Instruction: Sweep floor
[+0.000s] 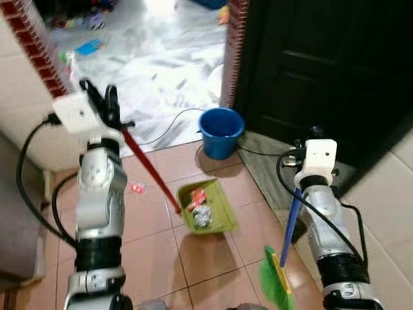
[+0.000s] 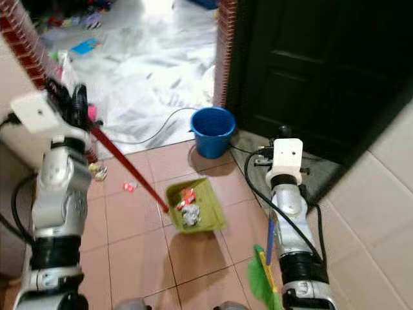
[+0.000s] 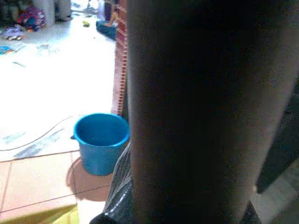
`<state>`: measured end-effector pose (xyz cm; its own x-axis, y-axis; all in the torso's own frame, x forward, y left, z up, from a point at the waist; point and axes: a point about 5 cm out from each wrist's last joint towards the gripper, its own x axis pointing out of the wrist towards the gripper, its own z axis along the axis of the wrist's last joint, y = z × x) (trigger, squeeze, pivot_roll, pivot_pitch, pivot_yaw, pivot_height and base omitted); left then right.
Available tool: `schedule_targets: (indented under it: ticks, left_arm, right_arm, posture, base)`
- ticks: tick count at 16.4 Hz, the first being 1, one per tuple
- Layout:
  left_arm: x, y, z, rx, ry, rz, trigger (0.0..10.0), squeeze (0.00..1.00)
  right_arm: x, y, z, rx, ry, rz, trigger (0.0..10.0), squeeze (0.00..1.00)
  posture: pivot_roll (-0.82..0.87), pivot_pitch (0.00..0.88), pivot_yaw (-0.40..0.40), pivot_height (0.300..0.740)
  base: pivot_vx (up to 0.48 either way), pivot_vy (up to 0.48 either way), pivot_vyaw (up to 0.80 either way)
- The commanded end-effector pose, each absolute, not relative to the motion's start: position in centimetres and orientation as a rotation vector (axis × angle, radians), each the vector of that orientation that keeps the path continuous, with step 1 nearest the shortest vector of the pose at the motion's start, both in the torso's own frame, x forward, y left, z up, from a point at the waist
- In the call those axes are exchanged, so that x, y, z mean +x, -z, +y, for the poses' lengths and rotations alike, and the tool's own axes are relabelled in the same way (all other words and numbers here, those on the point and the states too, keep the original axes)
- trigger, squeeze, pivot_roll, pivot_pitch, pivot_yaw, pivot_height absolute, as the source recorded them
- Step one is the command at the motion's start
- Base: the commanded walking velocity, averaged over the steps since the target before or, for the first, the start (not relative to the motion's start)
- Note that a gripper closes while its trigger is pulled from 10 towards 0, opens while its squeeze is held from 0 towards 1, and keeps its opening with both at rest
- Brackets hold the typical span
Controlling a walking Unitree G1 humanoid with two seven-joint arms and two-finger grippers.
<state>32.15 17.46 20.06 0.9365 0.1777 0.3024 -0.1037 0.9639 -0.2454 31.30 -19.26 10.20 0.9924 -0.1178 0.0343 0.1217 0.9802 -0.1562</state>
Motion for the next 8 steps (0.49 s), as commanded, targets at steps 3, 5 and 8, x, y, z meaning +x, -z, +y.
schedule_targets:
  ticks: [3,5,8]
  left_arm:
    - [32.3,-24.0,17.5,-0.274,-0.137,-0.474,10.0,0.00]
    - [32.3,-25.0,17.4,-0.292,-0.131,-0.504,10.0,0.00]
    - [32.4,-27.0,17.5,-0.323,-0.127,-0.562,10.0,0.00]
  right_arm:
    - [31.7,-11.2,-18.5,-0.155,0.085,-0.075,10.0,0.00]
    - [31.6,-11.1,-18.4,-0.158,0.083,-0.074,10.0,0.00]
    - [31.6,-11.0,-18.2,-0.163,0.075,-0.073,10.0,0.00]
  posture:
    - [0.00,0.000,0.003,0.740]
    - [0.00,0.000,0.003,0.740]
    - [0.00,0.000,0.005,0.740]
  base:
    - [0.431,0.000,0.00]
    - [0.431,0.000,0.00]
    - [0.431,0.000,0.00]
